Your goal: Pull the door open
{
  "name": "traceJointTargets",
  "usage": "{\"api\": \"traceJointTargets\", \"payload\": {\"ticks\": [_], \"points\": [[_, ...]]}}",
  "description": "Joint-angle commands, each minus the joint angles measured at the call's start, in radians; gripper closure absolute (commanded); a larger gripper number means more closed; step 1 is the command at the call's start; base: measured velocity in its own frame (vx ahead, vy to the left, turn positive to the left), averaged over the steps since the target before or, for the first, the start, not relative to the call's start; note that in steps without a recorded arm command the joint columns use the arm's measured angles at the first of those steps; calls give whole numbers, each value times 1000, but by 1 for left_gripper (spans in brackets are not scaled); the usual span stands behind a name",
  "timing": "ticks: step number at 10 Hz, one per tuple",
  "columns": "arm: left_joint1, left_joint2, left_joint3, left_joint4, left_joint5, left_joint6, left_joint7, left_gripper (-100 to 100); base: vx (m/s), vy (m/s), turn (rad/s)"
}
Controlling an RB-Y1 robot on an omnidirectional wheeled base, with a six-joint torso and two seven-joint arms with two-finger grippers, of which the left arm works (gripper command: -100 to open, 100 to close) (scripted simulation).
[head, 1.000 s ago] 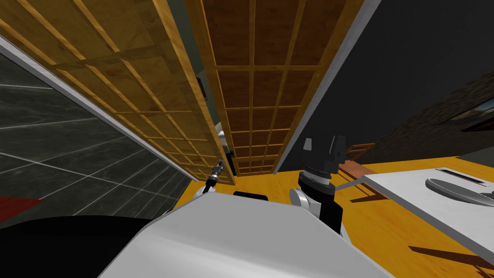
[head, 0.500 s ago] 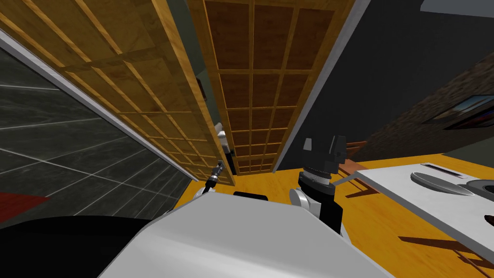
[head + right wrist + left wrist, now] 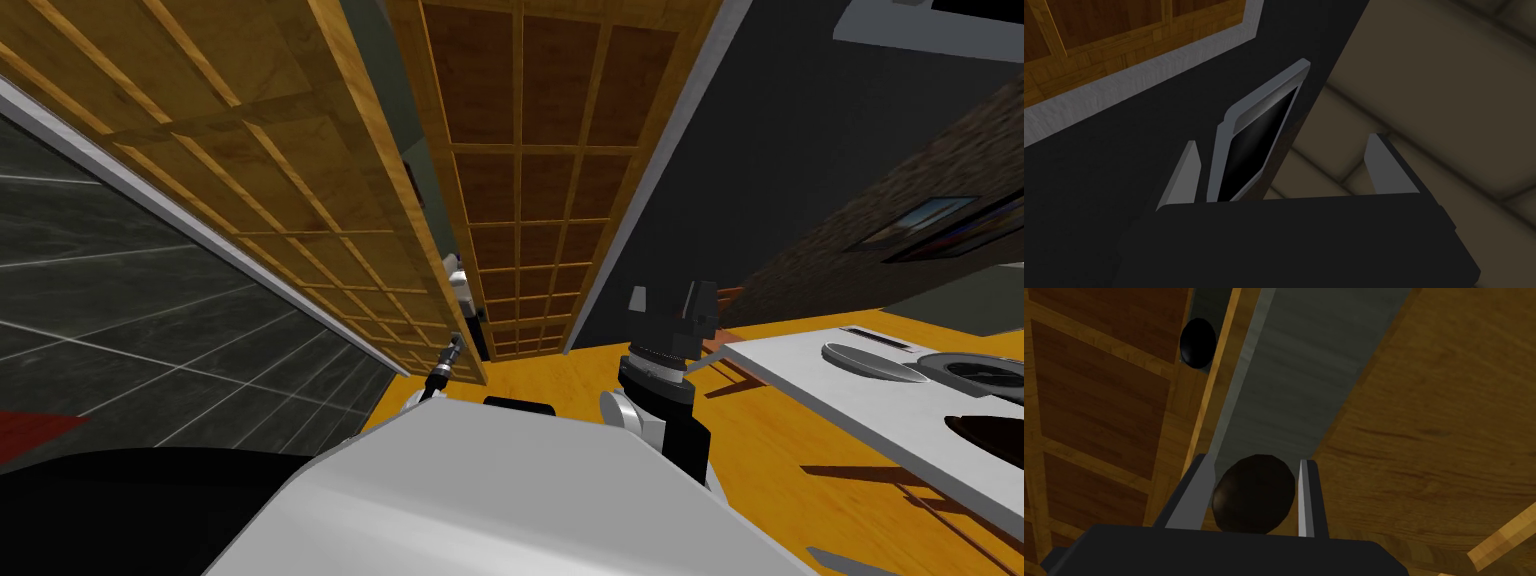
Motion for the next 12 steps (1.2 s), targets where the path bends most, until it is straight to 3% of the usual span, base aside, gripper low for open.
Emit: {"api": "traceJointTargets", "payload": {"ticks": [1,12], "points": [[-7,11,3,16,18,-4,44,100,-30,11,-33],[1,19,-33,11,99,-2,306,100,-35,16,-48]]}}
